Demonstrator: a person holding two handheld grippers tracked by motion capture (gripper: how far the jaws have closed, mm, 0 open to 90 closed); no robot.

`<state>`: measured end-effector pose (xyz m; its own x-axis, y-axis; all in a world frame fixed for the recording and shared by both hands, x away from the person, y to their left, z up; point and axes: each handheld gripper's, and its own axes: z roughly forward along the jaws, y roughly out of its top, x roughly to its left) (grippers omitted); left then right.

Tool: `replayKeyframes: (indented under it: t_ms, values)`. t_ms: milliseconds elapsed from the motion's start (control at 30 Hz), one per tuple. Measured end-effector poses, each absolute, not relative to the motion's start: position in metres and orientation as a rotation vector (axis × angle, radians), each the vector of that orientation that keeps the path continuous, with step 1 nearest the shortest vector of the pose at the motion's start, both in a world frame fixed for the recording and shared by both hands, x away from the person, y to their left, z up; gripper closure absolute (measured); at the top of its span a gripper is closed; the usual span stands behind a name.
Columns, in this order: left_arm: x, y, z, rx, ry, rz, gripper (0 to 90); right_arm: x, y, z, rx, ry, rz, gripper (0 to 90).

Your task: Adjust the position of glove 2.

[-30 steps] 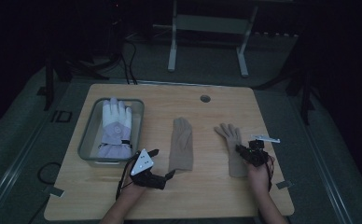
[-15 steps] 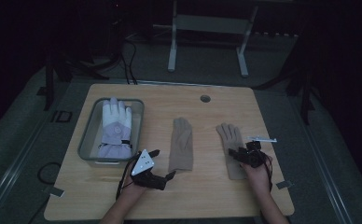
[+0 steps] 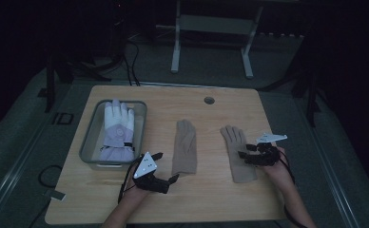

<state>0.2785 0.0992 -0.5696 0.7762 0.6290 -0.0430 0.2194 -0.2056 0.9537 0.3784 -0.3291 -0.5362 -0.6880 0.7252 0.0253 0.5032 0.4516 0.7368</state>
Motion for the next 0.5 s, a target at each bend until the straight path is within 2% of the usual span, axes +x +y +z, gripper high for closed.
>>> replayKeyframes:
  t_ms: [333,433,467,500]
  values:
    - [0.278,0.098,-0.57,1.785,0.658,0.441,1.3,0.391,-0.327,-0.553,0.921,2.482,1.032,43.4]
    - [0.277,0.099,-0.569,1.78,0.665,0.439,1.3,0.388,-0.325,-0.558,0.911,2.466,1.022,46.7]
    - [0.277,0.099,-0.569,1.777,0.668,0.44,1.3,0.386,-0.325,-0.558,0.931,2.448,1.022,52.9]
    - [0.276,0.099,-0.569,1.772,0.669,0.437,1.3,0.386,-0.325,-0.558,0.931,2.448,1.022,52.9]
